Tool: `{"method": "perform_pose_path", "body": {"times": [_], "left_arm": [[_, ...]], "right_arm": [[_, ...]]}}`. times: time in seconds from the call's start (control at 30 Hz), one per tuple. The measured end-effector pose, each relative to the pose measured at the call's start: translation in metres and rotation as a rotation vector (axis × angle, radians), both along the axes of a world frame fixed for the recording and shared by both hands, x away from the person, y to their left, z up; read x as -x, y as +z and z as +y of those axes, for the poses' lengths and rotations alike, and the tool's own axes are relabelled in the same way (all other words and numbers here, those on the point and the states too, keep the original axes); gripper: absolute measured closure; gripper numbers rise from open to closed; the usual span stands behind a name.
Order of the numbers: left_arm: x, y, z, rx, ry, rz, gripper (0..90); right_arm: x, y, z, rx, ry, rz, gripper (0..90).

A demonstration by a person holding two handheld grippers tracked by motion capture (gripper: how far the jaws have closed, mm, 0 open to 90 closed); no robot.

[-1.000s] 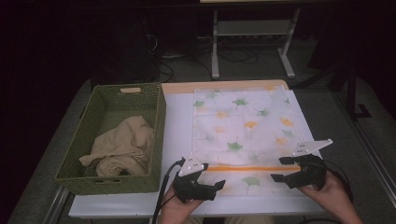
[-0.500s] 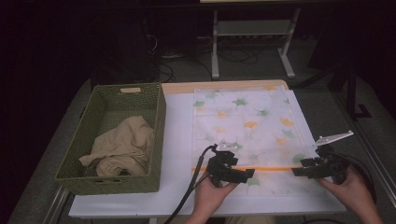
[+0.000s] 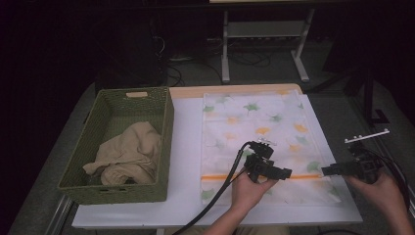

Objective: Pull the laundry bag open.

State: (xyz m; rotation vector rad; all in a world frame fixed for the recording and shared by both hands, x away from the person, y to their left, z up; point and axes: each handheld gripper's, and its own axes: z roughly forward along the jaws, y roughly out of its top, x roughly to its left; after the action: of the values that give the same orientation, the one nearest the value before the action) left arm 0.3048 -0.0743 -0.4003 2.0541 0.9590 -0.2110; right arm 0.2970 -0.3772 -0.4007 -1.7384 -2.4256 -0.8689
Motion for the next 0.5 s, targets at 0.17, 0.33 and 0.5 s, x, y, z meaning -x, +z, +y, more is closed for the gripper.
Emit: {"method": "perform_pose_path", "body": {"times": [0.17, 0.33, 0.5], "left_arm": [[-0.003, -0.002, -0.02, -0.01, -0.009, 0.021, 31.3], [-0.006, -0.003, -0.036, -0.023, -0.026, 0.036, 35.7], [-0.011, -0.009, -0.05, -0.025, -0.045, 0.088, 39.3]], "right_arm": [[0.0, -0.008, -0.009, -0.024, -0.018, 0.043, 54.6], [0.0, -0.012, -0.018, -0.037, -0.044, 0.066, 60.2], [-0.003, -0.018, -0.021, -0.017, -0.053, 0.114, 71.5]]}}
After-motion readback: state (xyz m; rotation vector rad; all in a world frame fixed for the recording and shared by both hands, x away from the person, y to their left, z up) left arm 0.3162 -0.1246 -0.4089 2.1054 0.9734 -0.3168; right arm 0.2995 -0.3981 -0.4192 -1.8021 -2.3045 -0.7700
